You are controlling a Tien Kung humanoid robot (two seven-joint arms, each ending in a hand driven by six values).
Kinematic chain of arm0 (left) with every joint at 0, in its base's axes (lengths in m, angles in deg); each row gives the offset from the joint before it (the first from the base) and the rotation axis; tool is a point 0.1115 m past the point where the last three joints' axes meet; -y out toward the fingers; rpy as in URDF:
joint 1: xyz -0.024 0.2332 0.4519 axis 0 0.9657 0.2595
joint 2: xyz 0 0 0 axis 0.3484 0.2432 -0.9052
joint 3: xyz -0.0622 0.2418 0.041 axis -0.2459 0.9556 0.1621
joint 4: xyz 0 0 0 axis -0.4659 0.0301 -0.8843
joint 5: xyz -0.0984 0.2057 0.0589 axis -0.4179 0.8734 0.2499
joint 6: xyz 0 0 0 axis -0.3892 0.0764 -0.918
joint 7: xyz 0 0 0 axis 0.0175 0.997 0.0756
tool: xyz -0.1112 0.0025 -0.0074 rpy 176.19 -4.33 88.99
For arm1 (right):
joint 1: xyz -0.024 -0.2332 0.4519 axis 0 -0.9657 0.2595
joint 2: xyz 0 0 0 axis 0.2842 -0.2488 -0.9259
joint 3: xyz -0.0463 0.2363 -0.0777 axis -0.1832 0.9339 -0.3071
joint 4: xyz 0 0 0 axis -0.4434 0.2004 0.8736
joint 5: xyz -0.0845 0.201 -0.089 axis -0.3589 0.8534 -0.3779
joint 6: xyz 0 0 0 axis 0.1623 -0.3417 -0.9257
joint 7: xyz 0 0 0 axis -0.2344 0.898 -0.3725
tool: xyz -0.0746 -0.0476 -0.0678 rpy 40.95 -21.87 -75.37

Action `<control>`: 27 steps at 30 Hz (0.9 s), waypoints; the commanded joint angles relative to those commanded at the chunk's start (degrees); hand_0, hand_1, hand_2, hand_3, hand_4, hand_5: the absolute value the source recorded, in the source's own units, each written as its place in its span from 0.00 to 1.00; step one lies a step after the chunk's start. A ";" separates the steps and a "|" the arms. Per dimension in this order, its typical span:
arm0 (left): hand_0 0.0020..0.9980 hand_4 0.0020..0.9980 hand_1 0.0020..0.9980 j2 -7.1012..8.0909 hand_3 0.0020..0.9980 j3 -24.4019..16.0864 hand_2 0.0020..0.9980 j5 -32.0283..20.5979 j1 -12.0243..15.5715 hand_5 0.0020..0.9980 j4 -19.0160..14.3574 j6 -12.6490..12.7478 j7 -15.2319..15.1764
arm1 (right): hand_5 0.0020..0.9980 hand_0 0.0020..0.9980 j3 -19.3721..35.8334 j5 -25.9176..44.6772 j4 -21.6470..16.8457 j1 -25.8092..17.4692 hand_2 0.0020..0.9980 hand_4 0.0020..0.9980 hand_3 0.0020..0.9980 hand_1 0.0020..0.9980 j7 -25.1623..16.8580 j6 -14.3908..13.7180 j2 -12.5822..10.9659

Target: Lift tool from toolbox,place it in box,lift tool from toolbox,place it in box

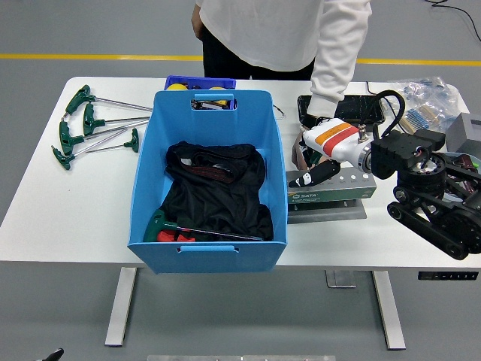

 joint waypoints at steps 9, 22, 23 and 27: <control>0.72 0.63 0.72 -0.02 0.64 0.00 0.75 -0.06 -0.06 0.52 0.00 0.01 -0.01 | 0.81 0.80 -1.33 -1.65 1.44 0.79 0.43 1.00 0.34 0.50 -0.81 -0.40 0.49; 0.72 0.63 0.72 0.00 0.64 0.47 0.75 -0.68 -0.10 0.52 0.00 0.08 -0.09 | 0.81 0.79 -2.38 -2.70 2.56 1.36 0.39 1.00 0.31 0.46 -0.94 -0.02 0.34; 0.72 0.63 0.72 0.00 0.64 0.47 0.75 -0.69 -0.10 0.52 0.00 0.08 -0.09 | 0.81 0.79 -2.38 -2.70 2.56 1.36 0.39 1.00 0.31 0.46 -0.93 0.00 0.33; 0.72 0.63 0.72 0.00 0.64 0.43 0.75 -0.61 -0.06 0.52 0.00 0.08 -0.05 | 0.81 0.78 -2.38 -2.73 2.56 1.39 0.35 1.00 0.28 0.42 -0.93 0.04 0.32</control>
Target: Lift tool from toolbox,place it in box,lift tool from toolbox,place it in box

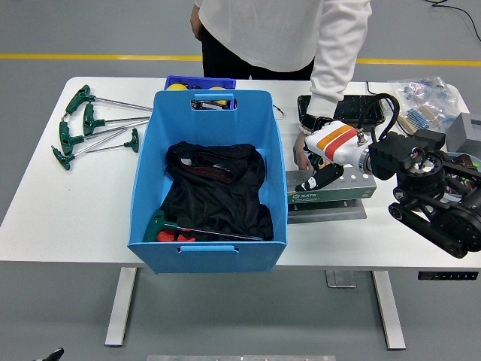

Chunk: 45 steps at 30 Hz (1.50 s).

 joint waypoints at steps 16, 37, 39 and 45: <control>0.72 0.63 0.72 0.03 0.64 -0.08 0.75 0.28 0.05 0.52 0.00 0.06 0.02 | 0.82 0.32 0.03 0.77 0.48 0.04 0.21 1.00 0.17 0.22 0.11 0.55 0.05; 0.72 0.63 0.72 0.03 0.64 -0.08 0.75 0.25 0.11 0.52 0.00 0.02 0.04 | 0.83 0.09 1.79 2.66 -0.59 0.08 0.11 1.00 0.09 0.08 -1.10 -1.85 -0.98; 0.72 0.63 0.72 0.05 0.64 -0.12 0.75 0.19 0.06 0.52 0.00 0.01 0.04 | 0.83 0.09 2.26 2.89 -1.32 0.30 0.11 1.00 0.09 0.08 -1.07 -1.86 -1.41; 0.72 0.63 0.72 0.07 0.64 -0.10 0.75 0.00 0.02 0.52 0.00 0.01 0.03 | 0.83 0.04 4.36 3.66 -4.85 0.94 0.07 1.00 0.07 0.03 -0.72 -0.74 -2.75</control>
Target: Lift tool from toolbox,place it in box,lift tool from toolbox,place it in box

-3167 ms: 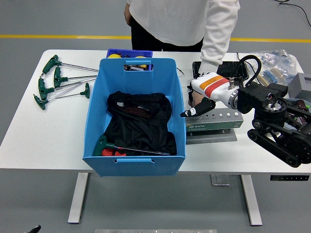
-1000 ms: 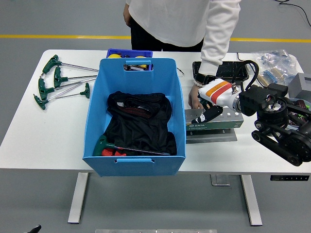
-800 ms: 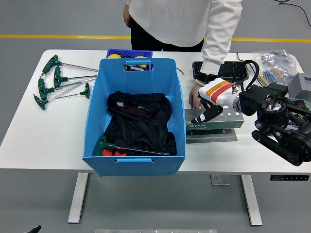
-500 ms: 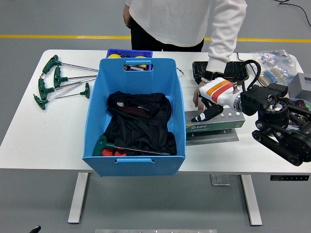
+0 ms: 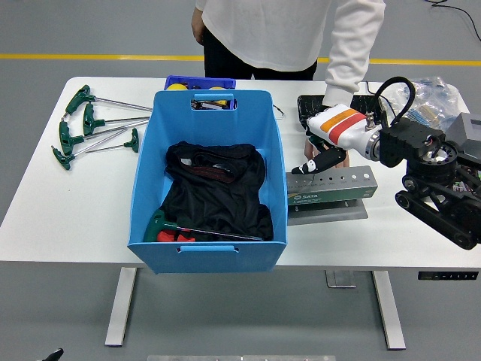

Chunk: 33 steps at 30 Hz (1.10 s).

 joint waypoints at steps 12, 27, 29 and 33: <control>0.72 0.63 0.72 0.16 0.64 -0.75 0.75 0.47 0.08 0.52 0.00 0.11 -0.01 | 0.83 0.04 5.87 0.78 -10.20 2.31 0.07 1.00 0.07 0.03 1.37 2.24 -1.78; 0.72 0.63 0.72 0.24 0.64 -0.95 0.75 0.92 -0.29 0.52 0.00 0.11 -0.08 | 0.80 0.08 2.40 1.74 -16.12 3.80 0.10 1.00 0.09 0.05 3.93 2.21 2.59; 0.72 0.63 0.72 0.25 0.64 -0.92 0.75 0.89 -0.31 0.52 0.00 0.09 -0.10 | 0.80 0.08 1.76 1.47 -15.93 3.65 0.10 1.00 0.09 0.05 4.04 1.74 3.08; 0.72 0.63 0.72 0.22 0.64 -0.95 0.75 0.96 -0.35 0.53 0.00 0.10 -0.08 | 0.80 0.15 -0.44 0.77 -15.64 3.59 0.26 1.00 0.33 0.18 3.81 0.93 3.88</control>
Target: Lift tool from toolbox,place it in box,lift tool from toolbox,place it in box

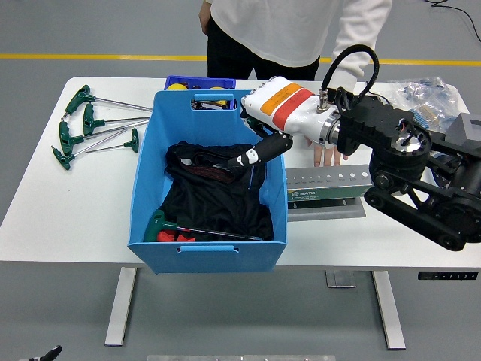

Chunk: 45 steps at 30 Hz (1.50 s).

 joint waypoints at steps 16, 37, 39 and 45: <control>0.72 0.63 0.72 -0.11 0.64 -0.99 0.75 1.48 0.08 0.52 0.00 0.04 0.41 | 0.79 0.80 -1.88 1.06 0.91 -0.71 0.91 1.00 1.00 0.81 0.51 0.63 0.21; 0.72 0.63 0.72 -0.26 0.64 -0.92 0.75 1.68 0.24 0.52 0.00 0.03 0.61 | 0.81 0.89 9.04 8.00 5.06 -5.36 0.94 1.00 0.99 0.88 -3.02 -3.39 -1.36; 0.72 0.63 0.72 -0.27 0.64 -0.81 0.75 1.50 0.22 0.52 0.00 0.04 0.56 | 0.81 0.89 11.83 12.47 6.10 -6.18 0.94 1.00 0.99 0.88 -3.97 -3.54 -2.18; 0.72 0.63 0.72 -0.30 0.64 0.08 0.75 0.25 0.37 0.52 0.00 0.20 0.24 | 0.81 0.91 20.74 26.95 8.38 -10.35 0.93 1.00 0.95 0.89 -6.64 -3.29 -5.31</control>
